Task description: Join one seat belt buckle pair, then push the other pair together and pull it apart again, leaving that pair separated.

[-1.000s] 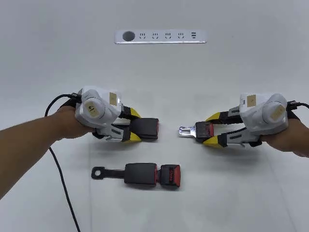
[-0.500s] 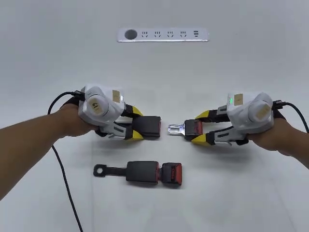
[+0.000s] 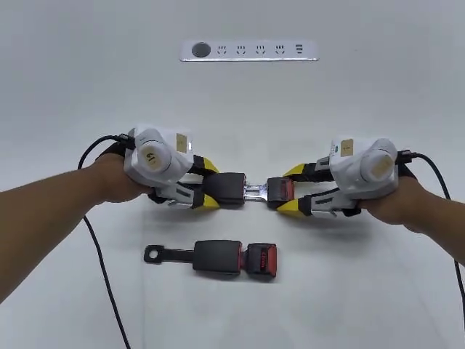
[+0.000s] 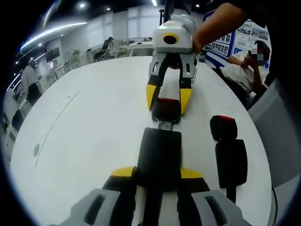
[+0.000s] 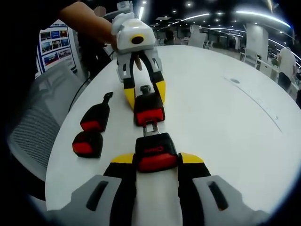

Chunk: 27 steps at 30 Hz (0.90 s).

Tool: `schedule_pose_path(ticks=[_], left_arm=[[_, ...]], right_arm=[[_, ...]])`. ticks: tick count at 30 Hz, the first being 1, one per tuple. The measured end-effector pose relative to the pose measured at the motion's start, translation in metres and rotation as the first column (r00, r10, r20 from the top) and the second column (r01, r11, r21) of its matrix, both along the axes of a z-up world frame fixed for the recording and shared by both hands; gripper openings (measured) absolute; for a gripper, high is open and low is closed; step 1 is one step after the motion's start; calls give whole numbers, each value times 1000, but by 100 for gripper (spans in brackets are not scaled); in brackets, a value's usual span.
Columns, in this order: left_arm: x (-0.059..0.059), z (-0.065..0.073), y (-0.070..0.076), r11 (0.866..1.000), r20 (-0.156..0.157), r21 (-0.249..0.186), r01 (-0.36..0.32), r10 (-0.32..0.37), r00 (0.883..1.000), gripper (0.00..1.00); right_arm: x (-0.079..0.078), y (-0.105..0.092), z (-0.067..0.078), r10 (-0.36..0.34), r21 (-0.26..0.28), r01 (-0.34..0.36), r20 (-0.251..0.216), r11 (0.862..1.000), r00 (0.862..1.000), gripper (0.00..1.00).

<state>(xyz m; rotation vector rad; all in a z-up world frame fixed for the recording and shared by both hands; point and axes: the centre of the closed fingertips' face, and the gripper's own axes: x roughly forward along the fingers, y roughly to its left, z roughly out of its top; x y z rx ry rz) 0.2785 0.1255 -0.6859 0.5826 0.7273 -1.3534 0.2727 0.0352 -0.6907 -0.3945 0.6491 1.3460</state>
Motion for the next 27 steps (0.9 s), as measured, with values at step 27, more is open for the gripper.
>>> schedule_pose_path(ticks=[27], left_arm=[[-3,-2,-9,998,1,1,58,-58,998,33]], right_arm=[[1,18,4,-1,1,1,-16,1000,1000,32]])
